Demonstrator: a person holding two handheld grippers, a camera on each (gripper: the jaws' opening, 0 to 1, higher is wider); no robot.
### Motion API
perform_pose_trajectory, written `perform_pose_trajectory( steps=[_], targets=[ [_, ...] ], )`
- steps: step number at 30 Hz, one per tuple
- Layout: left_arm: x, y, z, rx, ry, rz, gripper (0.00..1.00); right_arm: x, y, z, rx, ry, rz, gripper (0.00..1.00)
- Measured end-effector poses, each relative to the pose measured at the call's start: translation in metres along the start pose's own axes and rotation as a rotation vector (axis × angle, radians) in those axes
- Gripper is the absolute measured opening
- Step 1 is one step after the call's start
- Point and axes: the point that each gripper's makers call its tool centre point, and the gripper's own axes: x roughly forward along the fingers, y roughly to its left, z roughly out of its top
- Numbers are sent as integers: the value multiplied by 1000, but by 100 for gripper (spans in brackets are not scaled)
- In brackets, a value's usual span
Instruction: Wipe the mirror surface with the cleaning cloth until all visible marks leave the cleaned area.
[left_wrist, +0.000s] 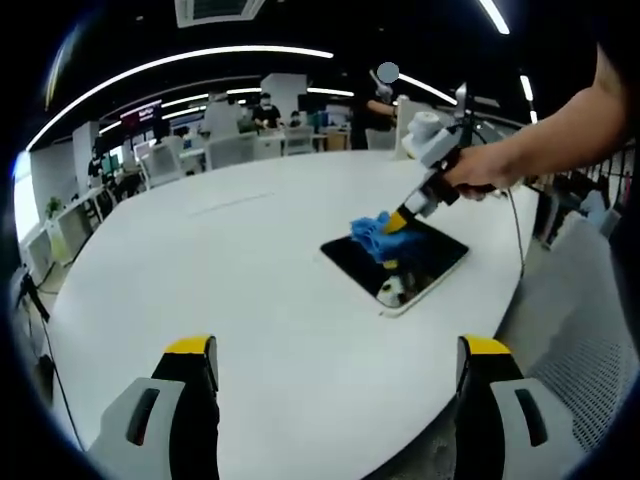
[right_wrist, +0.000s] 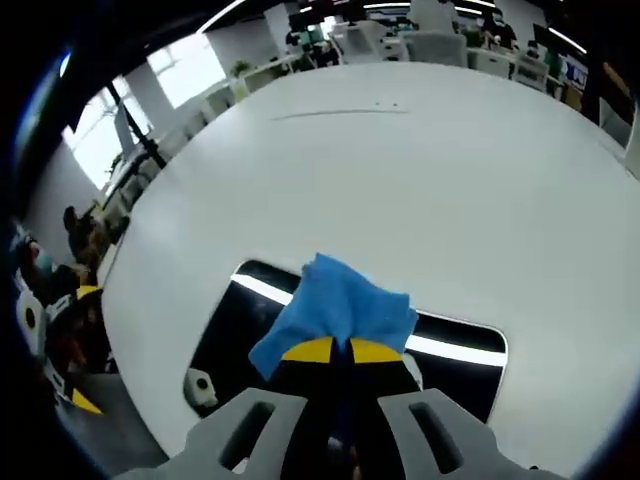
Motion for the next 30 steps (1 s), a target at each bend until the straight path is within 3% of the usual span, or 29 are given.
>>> perform_pose_trajectory(
  steps=[12,30],
  targets=[
    [0,1,-1,-1,8,4,99,11,-7,20,-26,-7,28,0],
    [0,0,-2,2,19,8,99,9,-9,18,-62,-8,76,0]
  ],
)
